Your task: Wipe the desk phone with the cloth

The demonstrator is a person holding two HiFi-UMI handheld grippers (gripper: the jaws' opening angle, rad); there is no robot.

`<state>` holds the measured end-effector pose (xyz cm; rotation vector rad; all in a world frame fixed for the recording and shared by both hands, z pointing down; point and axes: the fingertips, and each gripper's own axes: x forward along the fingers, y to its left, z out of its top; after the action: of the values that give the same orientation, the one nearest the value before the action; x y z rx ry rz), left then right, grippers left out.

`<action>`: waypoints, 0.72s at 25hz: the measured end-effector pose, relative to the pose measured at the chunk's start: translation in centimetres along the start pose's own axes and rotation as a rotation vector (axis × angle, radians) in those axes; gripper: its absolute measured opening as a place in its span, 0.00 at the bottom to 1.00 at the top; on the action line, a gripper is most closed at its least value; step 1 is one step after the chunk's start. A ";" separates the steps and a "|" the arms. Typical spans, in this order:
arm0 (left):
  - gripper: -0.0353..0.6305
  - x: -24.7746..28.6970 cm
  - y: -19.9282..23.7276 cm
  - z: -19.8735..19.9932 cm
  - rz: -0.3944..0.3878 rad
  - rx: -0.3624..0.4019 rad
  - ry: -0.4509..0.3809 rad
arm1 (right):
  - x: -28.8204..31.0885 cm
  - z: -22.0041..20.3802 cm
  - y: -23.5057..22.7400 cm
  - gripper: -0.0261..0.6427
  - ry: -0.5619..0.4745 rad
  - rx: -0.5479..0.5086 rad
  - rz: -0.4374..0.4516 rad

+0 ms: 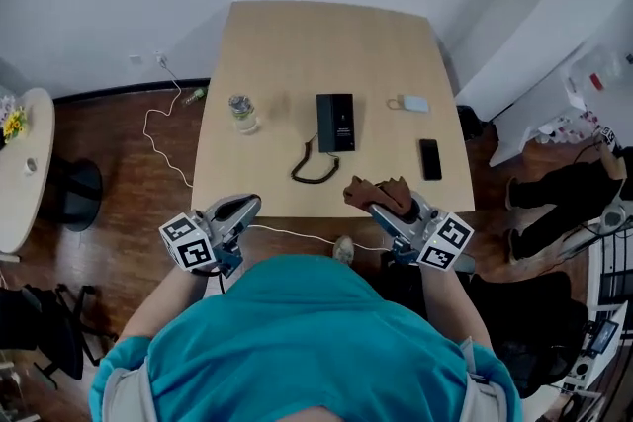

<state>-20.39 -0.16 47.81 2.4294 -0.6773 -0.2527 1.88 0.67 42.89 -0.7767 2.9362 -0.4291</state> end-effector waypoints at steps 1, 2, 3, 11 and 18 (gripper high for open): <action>0.06 -0.9 -0.9 -0.6 0.004 0.010 0.021 | -0.2 -0.6 1.4 0.25 0.002 0.008 -0.017; 0.06 -1.7 -1.9 -1.3 0.003 0.017 0.042 | -0.6 -1.1 2.7 0.25 0.007 0.010 -0.031; 0.06 -2.2 -3.1 -2.1 -0.004 0.029 0.063 | -1.1 -1.5 3.8 0.25 0.012 0.010 -0.042; 0.06 -2.6 -11.8 -5.8 -0.010 0.076 0.019 | -9.3 -3.1 8.1 0.25 -0.013 0.052 -0.079; 0.06 0.1 -21.4 -15.3 -0.001 -0.007 0.062 | -19.0 -6.8 10.1 0.24 0.055 0.016 -0.123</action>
<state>-6.56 22.20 47.31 2.4205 -0.6464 -0.1791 12.64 20.22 46.52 -0.9626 2.9416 -0.4900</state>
